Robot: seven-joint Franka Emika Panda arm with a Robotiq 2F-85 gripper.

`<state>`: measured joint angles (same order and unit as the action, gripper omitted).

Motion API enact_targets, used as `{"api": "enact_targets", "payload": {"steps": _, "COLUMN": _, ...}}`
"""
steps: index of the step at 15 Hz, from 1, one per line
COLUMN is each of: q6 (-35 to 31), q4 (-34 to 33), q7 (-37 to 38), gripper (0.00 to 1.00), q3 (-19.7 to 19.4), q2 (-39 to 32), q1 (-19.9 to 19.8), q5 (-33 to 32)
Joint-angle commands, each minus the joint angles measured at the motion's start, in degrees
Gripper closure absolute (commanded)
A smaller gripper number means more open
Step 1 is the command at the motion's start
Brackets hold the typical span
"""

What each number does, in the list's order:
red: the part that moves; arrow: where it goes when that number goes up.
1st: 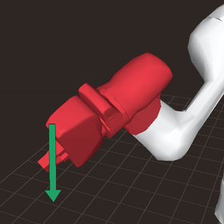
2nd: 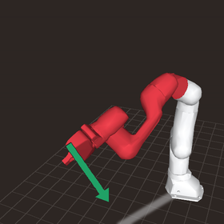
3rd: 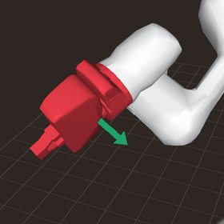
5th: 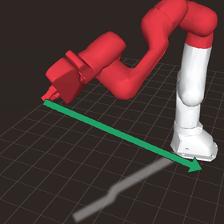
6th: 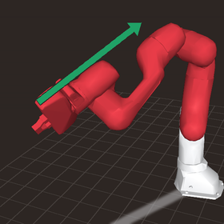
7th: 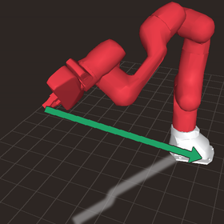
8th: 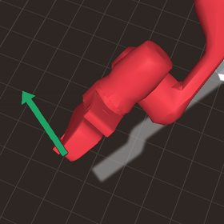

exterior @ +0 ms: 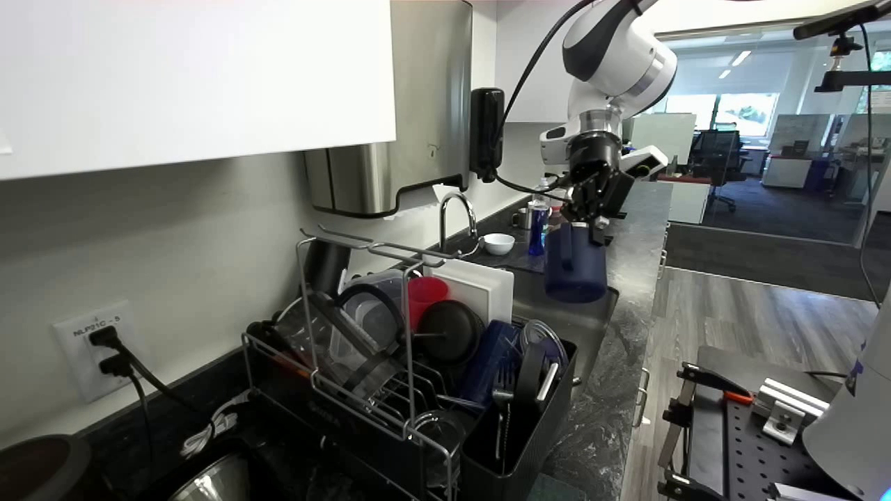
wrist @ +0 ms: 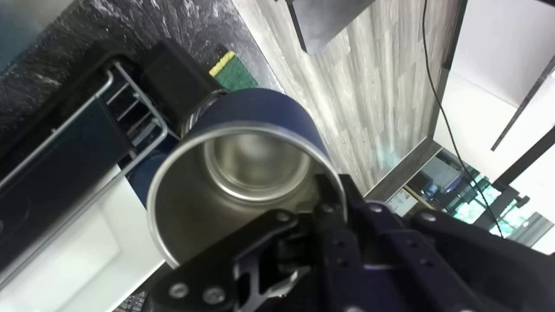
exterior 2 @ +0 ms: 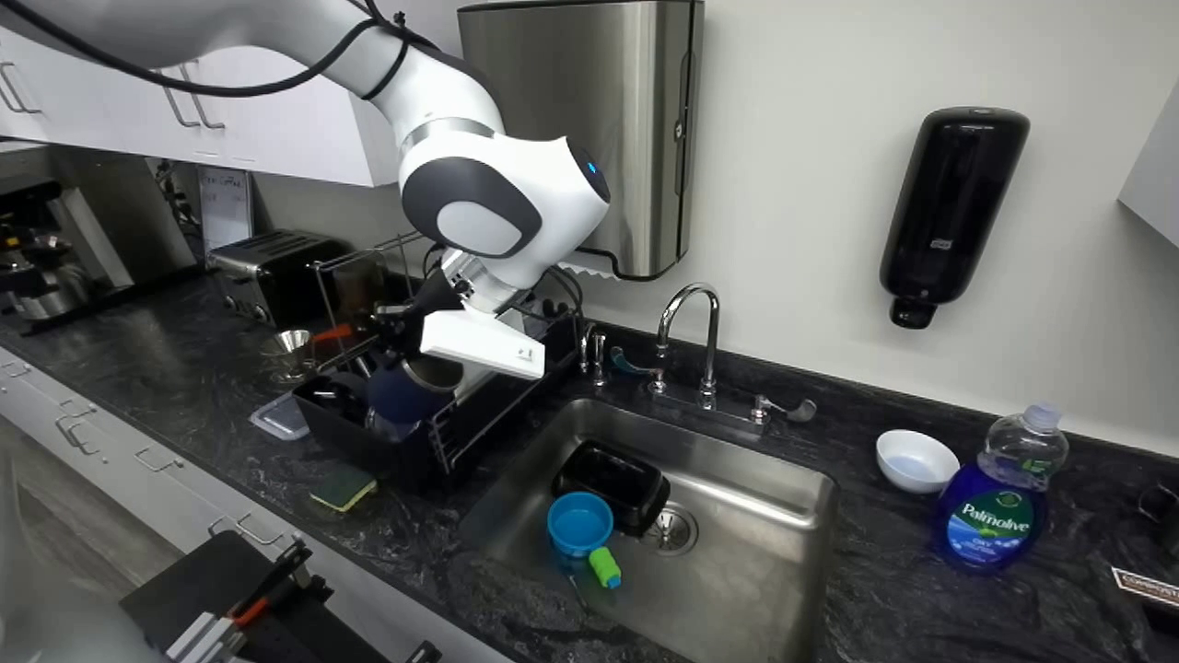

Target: Put the blue cup in the sink on the dish rack

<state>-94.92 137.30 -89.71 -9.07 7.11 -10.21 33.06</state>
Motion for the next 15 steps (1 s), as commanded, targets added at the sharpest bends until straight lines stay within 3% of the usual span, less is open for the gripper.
{"api": "enact_targets", "payload": {"steps": 1, "q6": -0.8, "q4": 1.3, "q7": 2.6, "gripper": 0.98, "q3": -0.5, "q2": 1.1, "q1": 1.4, "q5": 6.3}}
{"api": "enact_targets", "payload": {"steps": 7, "q6": -4.2, "q4": 3.9, "q7": 9.5, "gripper": 0.98, "q3": 0.4, "q2": 3.1, "q1": 2.5, "q5": 13.9}}
{"api": "enact_targets", "payload": {"steps": 15, "q6": -2.4, "q4": 9.5, "q7": 13.1, "gripper": 0.98, "q3": 0.9, "q2": 9.5, "q1": 3.4, "q5": 13.8}}
